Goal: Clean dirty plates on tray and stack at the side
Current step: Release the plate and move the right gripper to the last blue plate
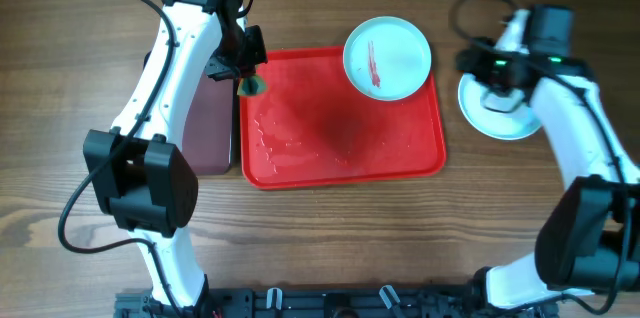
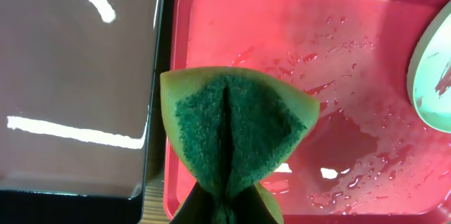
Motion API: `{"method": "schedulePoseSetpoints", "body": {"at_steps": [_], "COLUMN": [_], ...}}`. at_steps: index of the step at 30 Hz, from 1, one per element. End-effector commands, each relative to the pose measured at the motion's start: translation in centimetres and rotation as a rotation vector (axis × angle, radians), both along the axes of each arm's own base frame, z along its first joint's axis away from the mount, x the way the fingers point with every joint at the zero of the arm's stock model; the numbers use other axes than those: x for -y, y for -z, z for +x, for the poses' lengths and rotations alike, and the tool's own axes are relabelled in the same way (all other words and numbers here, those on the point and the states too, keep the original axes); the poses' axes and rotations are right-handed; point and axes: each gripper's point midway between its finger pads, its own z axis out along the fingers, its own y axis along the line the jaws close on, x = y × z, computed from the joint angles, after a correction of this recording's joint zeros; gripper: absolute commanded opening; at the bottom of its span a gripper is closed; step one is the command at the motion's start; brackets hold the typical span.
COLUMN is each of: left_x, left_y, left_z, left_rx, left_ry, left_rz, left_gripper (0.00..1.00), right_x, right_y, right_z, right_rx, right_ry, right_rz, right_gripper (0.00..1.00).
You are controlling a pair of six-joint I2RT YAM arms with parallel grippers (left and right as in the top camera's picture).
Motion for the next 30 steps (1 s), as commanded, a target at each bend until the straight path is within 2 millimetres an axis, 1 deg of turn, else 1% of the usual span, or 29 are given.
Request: {"method": "schedulePoseSetpoints", "body": {"at_steps": [1,3,4,6,7,10,12,13,17,19,20,21,24,27,30], "left_x": [0.4,0.4,0.4,0.4,0.4,0.4,0.4,0.4,0.4,0.4,0.4,0.4,0.4,0.4,0.4], "left_y": [-1.3,-1.3,-1.3,-1.3,-1.3,-1.3,-1.3,-1.3,-1.3,-1.3,-1.3,-1.3,-1.3,-1.3,-1.3], "left_z": [0.2,0.2,0.2,0.2,0.2,0.2,0.2,0.2,0.2,0.2,0.2,0.2,0.2,0.2,0.2], "left_rx": [0.032,0.032,0.032,0.032,0.032,0.032,0.033,0.033,0.033,0.033,0.033,0.033,0.033,0.032,0.032], "left_ry": [0.013,0.013,0.013,0.013,0.013,0.013,0.013,0.013,0.013,0.013,0.013,0.013,0.013,0.013,0.013], "left_rz": [-0.021,-0.021,-0.021,-0.021,-0.021,-0.021,-0.021,-0.021,-0.021,-0.021,-0.021,-0.021,-0.021,-0.021,-0.021], "left_gripper": [0.04,0.04,0.04,0.04,0.04,0.04,0.04,0.04,0.04,0.04,0.04,0.04,0.04,0.04,0.04], "right_x": [-3.1,-4.4,-5.0,-5.5,-5.9,-6.4,-6.6,-6.6,-6.6,-6.5,-6.5,-6.5,-7.4,-8.7,-10.4], "right_y": [1.4,2.7,3.4,4.7,5.8,8.7,9.6,10.1,10.6,10.8,10.9,11.0,11.1,11.2,11.4], "right_z": [1.0,0.9,0.7,0.5,0.3,-0.3,-0.6,-0.7,-1.3,-1.8,-2.3,-2.5,-3.7,-5.7,-8.4], "right_rx": [-0.027,-0.063,-0.080,-0.115,-0.140,-0.208,-0.231,-0.241,-0.273,-0.296,-0.310,-0.319,-0.353,-0.415,-0.490], "right_ry": [0.058,0.063,0.055,0.056,0.048,0.033,0.028,0.027,0.023,0.020,0.002,-0.009,-0.083,-0.173,-0.273], "right_rz": [-0.008,0.000,0.001,-0.005,-0.013,-0.022,-0.026,-0.029,-0.035,-0.040,-0.048,-0.048,-0.023,0.010,-0.020], "right_gripper": [0.55,0.51,0.47,0.44,0.42,0.40,0.39,0.37,0.23,0.15,0.07,0.05,0.04,0.04,0.04]}}
